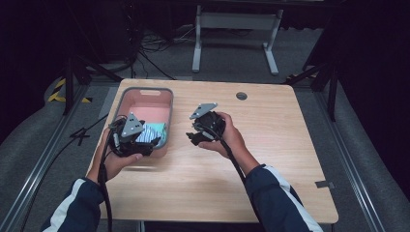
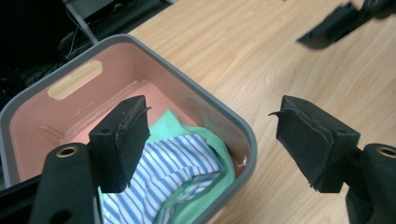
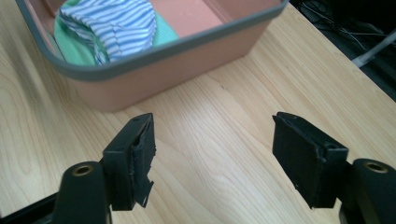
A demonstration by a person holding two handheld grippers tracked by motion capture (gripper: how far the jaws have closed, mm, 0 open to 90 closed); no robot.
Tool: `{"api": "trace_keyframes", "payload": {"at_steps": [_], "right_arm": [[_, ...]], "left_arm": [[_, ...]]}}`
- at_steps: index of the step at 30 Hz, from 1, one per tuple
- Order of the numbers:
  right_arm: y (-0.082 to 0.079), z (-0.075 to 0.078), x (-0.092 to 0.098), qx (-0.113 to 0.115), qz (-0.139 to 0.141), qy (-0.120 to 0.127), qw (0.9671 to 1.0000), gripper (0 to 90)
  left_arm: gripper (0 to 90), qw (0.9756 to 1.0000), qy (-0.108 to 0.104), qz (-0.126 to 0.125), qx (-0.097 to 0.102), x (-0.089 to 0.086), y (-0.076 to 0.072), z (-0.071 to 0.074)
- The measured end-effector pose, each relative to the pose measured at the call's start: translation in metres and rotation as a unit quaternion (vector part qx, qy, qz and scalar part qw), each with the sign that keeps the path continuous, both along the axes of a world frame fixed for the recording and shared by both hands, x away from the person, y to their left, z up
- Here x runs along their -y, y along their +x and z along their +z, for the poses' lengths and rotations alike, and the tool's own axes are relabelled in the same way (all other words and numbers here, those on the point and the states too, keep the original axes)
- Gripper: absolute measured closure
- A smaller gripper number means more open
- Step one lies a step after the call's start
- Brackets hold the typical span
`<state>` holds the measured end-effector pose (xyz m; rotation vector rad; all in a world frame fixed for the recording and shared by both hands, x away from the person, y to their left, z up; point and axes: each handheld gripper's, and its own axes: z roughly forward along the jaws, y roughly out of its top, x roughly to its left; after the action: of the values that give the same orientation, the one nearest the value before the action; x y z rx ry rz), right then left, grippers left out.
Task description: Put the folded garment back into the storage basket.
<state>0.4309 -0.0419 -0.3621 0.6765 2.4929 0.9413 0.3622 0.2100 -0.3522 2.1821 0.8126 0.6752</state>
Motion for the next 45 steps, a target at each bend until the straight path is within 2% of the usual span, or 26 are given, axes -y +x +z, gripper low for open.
{"api": "trace_keyframes", "payload": {"at_steps": [1,6,9,15,16,20,25,29,34,40,45], "right_arm": [[0.0,0.0,0.0,0.0,0.0,0.0,1.0,30.4],[-0.008,-0.006,0.026,-0.003,-0.016,-0.002,0.9999,27.8],[-0.011,-0.008,0.036,0.0,-0.02,0.002,0.9998,28.0],[-0.02,-0.014,0.059,0.008,-0.023,0.001,0.9997,27.9],[-0.022,-0.017,0.067,0.008,-0.023,0.0,0.9997,27.9],[-0.024,-0.022,0.076,0.008,-0.027,-0.011,0.9995,27.6],[-0.032,-0.031,0.094,0.006,-0.034,-0.008,0.9994,27.6],[-0.037,-0.038,0.105,0.007,-0.04,-0.013,0.9991,27.5],[-0.044,-0.047,0.119,0.005,-0.045,-0.019,0.9988,27.2],[-0.051,-0.056,0.134,0.001,-0.057,-0.021,0.9982,27.2],[-0.06,-0.065,0.151,-0.007,-0.068,-0.022,0.9974,27.2]], "left_arm": [[25.3,1.0,0.0,0.0,0.0,0.0,0.0,0.0],[23.0,0.9997,0.012,-0.022,-0.007,0.011,-0.006,-0.005],[20.9,0.9993,0.004,-0.033,-0.015,0.018,-0.008,-0.011],[19.8,0.9984,0.024,-0.05,-0.012,0.034,-0.014,-0.02],[20.1,0.9983,0.023,-0.051,-0.014,0.036,-0.015,-0.022],[21.4,0.9973,0.031,-0.066,-0.012,0.044,-0.018,-0.03],[21.4,0.9949,0.043,-0.089,-0.016,0.055,-0.021,-0.039],[21.3,0.9921,0.044,-0.114,-0.031,0.066,-0.025,-0.049],[21.0,0.9901,0.048,-0.126,-0.04,0.073,-0.026,-0.059],[20.3,0.9868,0.064,-0.141,-0.048,0.08,-0.025,-0.071],[20.2,0.9857,0.064,-0.147,-0.052,0.083,-0.024,-0.079]]}}
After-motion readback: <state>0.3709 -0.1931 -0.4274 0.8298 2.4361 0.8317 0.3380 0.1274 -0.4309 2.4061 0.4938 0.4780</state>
